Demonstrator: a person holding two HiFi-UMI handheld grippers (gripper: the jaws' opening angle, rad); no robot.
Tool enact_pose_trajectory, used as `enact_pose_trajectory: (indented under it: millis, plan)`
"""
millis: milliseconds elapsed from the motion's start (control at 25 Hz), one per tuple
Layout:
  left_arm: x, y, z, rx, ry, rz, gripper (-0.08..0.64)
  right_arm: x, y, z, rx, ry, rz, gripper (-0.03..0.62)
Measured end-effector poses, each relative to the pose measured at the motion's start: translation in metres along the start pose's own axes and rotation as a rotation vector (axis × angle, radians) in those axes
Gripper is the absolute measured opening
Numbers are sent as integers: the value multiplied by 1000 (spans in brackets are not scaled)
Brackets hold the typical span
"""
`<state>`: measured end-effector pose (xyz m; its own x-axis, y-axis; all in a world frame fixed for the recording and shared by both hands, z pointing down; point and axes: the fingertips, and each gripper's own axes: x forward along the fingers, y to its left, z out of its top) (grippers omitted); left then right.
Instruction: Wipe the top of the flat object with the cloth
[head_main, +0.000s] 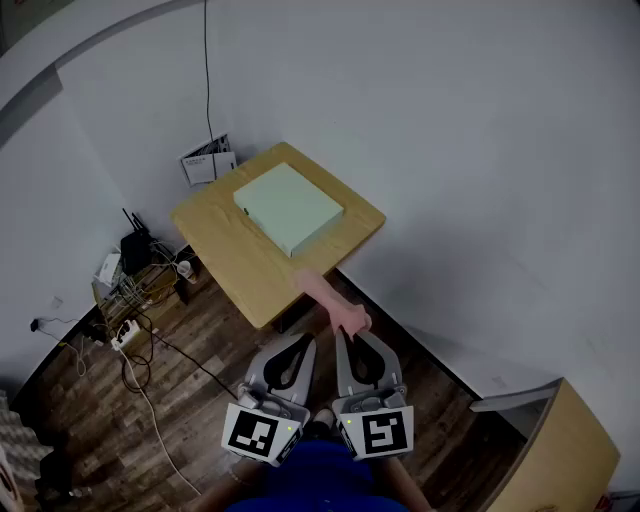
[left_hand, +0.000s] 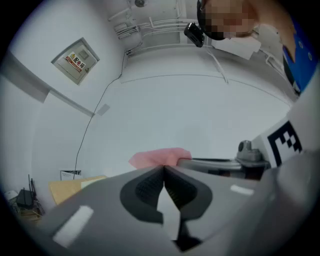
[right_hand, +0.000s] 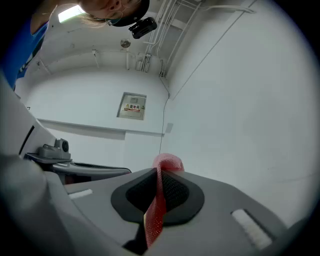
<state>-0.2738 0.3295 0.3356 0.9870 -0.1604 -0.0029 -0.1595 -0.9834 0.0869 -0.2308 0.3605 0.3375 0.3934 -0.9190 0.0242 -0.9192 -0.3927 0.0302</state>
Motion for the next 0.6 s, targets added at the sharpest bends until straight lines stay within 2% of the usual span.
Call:
enact_pose_trajectory:
  millis: [280,600]
  plan:
    - [4,4,-6,-33,-19,44,2,-7,-24,3,53,-53,-38,15]
    - [17,43,-12,-81,-32,120,2,8,-59,-2,57,-65,-84,15]
